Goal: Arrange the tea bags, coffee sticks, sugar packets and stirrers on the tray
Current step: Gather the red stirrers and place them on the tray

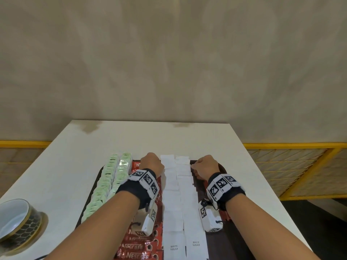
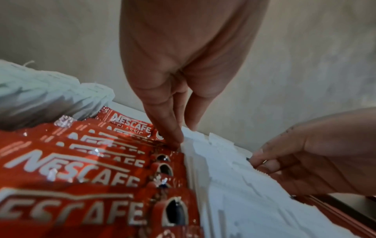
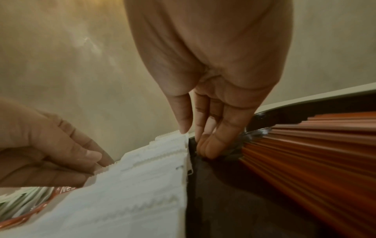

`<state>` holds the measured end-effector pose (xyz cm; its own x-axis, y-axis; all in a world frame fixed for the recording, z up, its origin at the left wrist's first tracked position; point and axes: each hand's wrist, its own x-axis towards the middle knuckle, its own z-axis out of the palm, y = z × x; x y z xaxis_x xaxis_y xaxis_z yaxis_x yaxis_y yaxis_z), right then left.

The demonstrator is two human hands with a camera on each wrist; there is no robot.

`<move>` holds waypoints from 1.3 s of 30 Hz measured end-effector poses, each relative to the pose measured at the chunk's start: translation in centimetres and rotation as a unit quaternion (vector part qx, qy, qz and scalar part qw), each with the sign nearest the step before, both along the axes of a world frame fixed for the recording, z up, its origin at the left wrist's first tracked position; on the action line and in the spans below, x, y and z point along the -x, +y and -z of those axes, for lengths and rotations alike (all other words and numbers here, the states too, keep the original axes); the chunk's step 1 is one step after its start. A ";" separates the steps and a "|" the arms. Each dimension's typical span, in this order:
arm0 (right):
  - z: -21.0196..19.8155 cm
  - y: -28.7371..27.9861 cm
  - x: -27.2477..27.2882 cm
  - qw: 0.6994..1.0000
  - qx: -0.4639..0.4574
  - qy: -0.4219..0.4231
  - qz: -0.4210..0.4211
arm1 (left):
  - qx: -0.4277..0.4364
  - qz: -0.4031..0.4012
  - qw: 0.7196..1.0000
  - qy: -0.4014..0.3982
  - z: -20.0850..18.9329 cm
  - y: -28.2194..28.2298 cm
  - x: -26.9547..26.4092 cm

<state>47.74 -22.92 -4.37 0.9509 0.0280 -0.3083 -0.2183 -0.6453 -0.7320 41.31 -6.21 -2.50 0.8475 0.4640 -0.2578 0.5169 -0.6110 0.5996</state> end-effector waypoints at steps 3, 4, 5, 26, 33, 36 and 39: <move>0.1 0.1 0.0 1.000 -0.002 -0.003 -0.007 | 0.007 -0.016 1.000 -0.010 0.4 0.0 -0.4; 0.1 0.2 0.0 1.000 -0.003 -0.002 -0.010 | 0.010 -0.019 1.000 -0.013 0.5 0.0 -0.4; 0.1 0.2 0.0 1.000 -0.005 0.001 -0.012 | 0.013 -0.021 1.000 -0.018 0.6 0.1 -0.5; -0.1 1.1 -2.3 0.994 0.068 -0.057 -0.059 | 0.043 -0.020 0.997 -0.063 1.3 1.1 -1.7; -2.0 0.9 -3.1 0.977 0.095 -0.145 -0.121 | -0.036 0.010 0.993 -0.112 0.2 1.8 -2.5; -2.3 1.3 -3.1 0.966 0.100 -0.126 -0.202 | -0.064 0.089 0.991 -0.081 0.4 2.0 -3.2; -2.1 1.6 -3.3 0.962 0.099 -0.105 -0.233 | -0.071 0.141 0.986 -0.055 0.6 2.0 -3.6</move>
